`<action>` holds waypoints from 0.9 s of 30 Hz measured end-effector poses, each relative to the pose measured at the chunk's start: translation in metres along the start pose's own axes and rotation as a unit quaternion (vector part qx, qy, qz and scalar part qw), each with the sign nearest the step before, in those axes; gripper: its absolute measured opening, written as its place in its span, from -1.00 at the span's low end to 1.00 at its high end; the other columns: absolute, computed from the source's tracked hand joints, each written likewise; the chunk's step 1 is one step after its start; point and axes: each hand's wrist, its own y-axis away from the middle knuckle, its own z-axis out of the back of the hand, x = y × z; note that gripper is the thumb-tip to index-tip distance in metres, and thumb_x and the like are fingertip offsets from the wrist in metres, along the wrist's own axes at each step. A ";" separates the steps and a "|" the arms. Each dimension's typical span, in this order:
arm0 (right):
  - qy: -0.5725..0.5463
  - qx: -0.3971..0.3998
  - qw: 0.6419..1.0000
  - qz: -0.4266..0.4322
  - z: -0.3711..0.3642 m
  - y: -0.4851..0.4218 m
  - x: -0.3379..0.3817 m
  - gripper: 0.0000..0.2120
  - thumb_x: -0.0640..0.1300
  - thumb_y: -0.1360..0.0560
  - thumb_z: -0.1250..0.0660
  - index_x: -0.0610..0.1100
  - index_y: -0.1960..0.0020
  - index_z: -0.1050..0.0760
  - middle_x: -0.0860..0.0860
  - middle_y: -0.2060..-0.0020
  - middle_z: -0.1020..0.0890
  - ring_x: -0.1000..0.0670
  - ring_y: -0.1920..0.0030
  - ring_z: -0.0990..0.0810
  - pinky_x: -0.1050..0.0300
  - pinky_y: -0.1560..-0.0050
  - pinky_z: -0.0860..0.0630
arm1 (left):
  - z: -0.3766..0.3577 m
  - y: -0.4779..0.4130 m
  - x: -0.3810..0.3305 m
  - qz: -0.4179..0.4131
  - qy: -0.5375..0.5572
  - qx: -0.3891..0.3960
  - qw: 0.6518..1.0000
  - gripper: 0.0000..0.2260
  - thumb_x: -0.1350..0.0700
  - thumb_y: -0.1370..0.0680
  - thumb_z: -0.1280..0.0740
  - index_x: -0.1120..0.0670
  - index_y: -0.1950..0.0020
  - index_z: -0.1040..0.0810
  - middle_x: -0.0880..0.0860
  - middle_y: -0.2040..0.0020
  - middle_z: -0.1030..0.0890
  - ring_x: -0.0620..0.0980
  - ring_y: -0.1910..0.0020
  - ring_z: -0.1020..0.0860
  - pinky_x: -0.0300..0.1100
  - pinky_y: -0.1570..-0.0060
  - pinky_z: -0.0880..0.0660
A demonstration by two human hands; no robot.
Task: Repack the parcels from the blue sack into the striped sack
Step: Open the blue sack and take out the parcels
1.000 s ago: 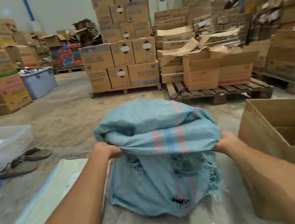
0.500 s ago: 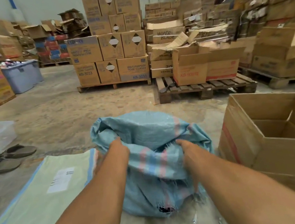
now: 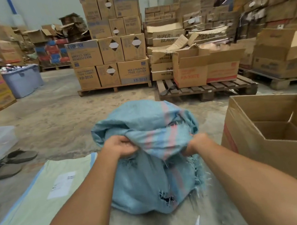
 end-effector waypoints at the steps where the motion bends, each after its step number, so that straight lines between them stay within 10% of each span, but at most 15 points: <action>1: -0.006 0.048 0.998 -0.037 -0.001 -0.007 -0.013 -0.53 0.02 -0.56 -0.34 -0.18 -0.40 -0.46 0.17 0.03 -0.70 -0.03 -0.10 -0.49 0.17 -0.11 -0.41 | 0.002 0.000 0.009 0.008 -0.041 0.000 0.999 -0.71 0.32 -0.52 -0.06 0.19 -0.13 -0.51 0.11 -0.16 -0.57 0.01 -0.25 -0.51 0.07 -0.16 -0.48; 5: -0.203 0.039 0.963 -0.171 -0.005 -0.016 -0.028 -0.66 0.05 -0.62 -0.11 -0.18 0.05 -0.52 -0.14 0.19 -0.58 -0.14 0.22 -0.51 -0.02 -0.02 -0.50 | 0.007 0.000 0.039 -0.063 -0.040 -0.177 0.981 -0.60 0.10 -0.63 -0.23 0.20 -0.45 -0.40 0.15 -0.22 -0.50 -0.29 0.03 -0.47 -0.37 0.28 -0.25; 8: -0.055 -0.053 0.993 -0.088 -0.011 -0.044 -0.028 -0.21 0.19 -0.33 -0.43 -0.17 -0.42 -0.33 -0.17 -0.38 -0.42 -0.26 -0.28 -0.47 -0.30 -0.30 -0.42 | 0.013 -0.010 0.045 -0.203 -0.067 -0.223 0.951 -0.48 -0.08 -0.71 0.07 0.16 -0.60 -0.11 0.18 -0.56 -0.20 0.08 -0.52 -0.24 -0.10 -0.39 -0.28; 10: 0.070 -0.157 0.985 0.011 -0.015 -0.041 -0.025 0.03 0.34 -0.38 -0.38 0.03 -0.61 0.13 -0.25 -0.53 -0.11 -0.32 -0.48 -0.22 -0.30 -0.46 -0.16 | 0.013 -0.010 0.043 -0.222 -0.170 -0.283 0.918 -0.31 -0.27 -0.63 -0.03 0.12 -0.61 0.02 0.25 -0.57 -0.14 0.23 -0.52 -0.19 0.08 -0.45 -0.13; 13: 0.377 -0.227 0.860 0.260 -0.015 -0.022 -0.024 0.21 0.56 -0.22 -0.35 0.17 -0.55 0.32 -0.25 -0.58 0.16 -0.35 -0.57 0.07 -0.46 -0.45 0.03 | 0.026 -0.021 0.034 -0.226 -0.317 -0.293 0.873 -0.20 -0.28 -0.51 -0.30 0.10 -0.59 -0.08 0.24 -0.47 -0.36 0.26 -0.39 -0.39 0.08 -0.34 -0.33; 16: 0.458 -0.183 0.793 0.357 -0.032 -0.045 -0.023 0.31 0.54 -0.15 -0.42 0.18 -0.57 0.34 -0.18 -0.58 0.29 -0.27 -0.58 0.27 -0.49 -0.47 0.15 | 0.043 -0.034 0.019 -0.210 -0.372 -0.277 0.861 -0.47 -0.02 -0.49 -0.41 0.23 -0.37 -0.43 0.20 -0.22 -0.58 0.18 -0.13 -0.57 0.03 -0.16 -0.53; 20: 0.537 -0.146 0.691 0.462 -0.074 -0.053 -0.002 0.35 0.46 -0.19 -0.46 0.15 -0.56 0.44 -0.18 -0.59 0.27 -0.27 -0.58 0.26 -0.48 -0.46 0.24 | 0.051 -0.024 0.001 -0.163 -0.250 -0.119 0.947 -0.86 0.17 -0.55 -0.25 0.23 0.02 -0.54 0.18 0.20 -0.59 0.12 0.22 -0.53 -0.09 0.22 -0.49; 24: 0.444 0.038 0.802 0.397 -0.105 -0.061 0.027 -0.14 -0.06 -0.41 -0.44 0.06 -0.59 -0.07 -0.18 -0.20 -0.59 -0.24 -0.21 -0.57 -0.12 -0.22 -0.49 | 0.075 -0.013 -0.016 -0.113 -0.133 -0.036 0.984 -0.65 0.16 -0.39 -0.13 0.23 -0.08 -0.54 0.29 -0.06 -0.62 0.27 0.00 -0.58 0.11 -0.08 -0.53; 27: 0.368 0.120 0.862 0.327 -0.098 -0.057 0.058 -0.85 -0.20 -0.50 -0.29 -0.20 -0.01 -0.59 -0.13 0.09 -0.67 -0.13 0.06 -0.65 0.08 0.10 -0.58 | 0.091 0.000 -0.021 -0.087 -0.152 -0.063 0.983 -0.64 0.07 -0.35 -0.14 0.21 -0.02 -0.55 0.26 -0.02 -0.63 0.24 0.02 -0.58 0.05 -0.04 -0.54</action>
